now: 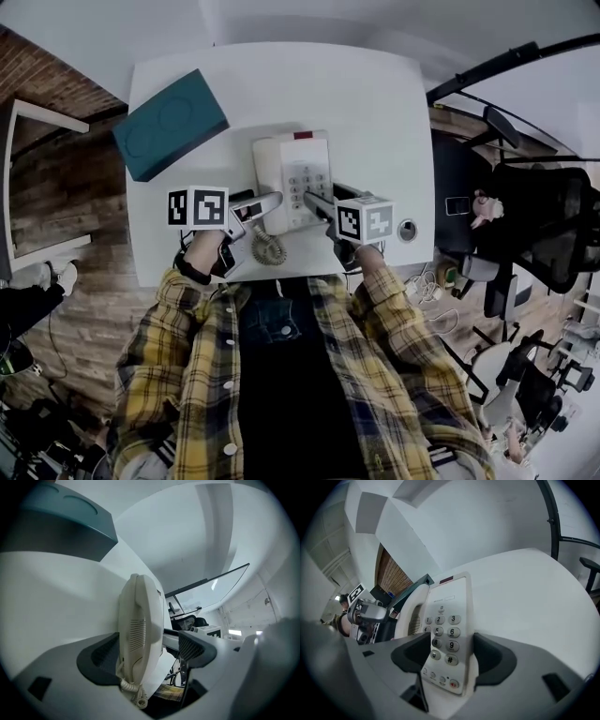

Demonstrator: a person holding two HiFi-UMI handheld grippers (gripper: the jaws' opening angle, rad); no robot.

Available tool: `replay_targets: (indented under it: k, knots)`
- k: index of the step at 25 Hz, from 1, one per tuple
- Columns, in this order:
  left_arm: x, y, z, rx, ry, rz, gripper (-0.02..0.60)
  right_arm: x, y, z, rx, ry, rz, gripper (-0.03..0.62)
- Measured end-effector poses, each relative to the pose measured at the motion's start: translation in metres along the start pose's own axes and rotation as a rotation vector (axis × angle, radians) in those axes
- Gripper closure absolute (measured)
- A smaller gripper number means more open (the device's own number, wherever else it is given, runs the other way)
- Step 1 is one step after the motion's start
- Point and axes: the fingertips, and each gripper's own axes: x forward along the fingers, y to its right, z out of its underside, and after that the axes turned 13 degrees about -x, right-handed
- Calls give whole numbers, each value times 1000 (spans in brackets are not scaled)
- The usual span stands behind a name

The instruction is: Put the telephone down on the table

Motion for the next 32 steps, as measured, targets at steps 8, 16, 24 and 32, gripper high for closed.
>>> replay_targets:
  k: [8,16,24,32]
  knots:
    - [-12,22,-8,71,60,31,178,-17,-4,-22,-65,61,59,299]
    - [-30,45,-18,128,126,65,178,-31,-26,-59,-140,152,47,299]
    - [-52,83,-36,204,236,143,178,-53,-56,-109,-203,277,3,299]
    - [-85,134,-54,354,393,202,186,-96,-85,-163,-303,432,-34,299]
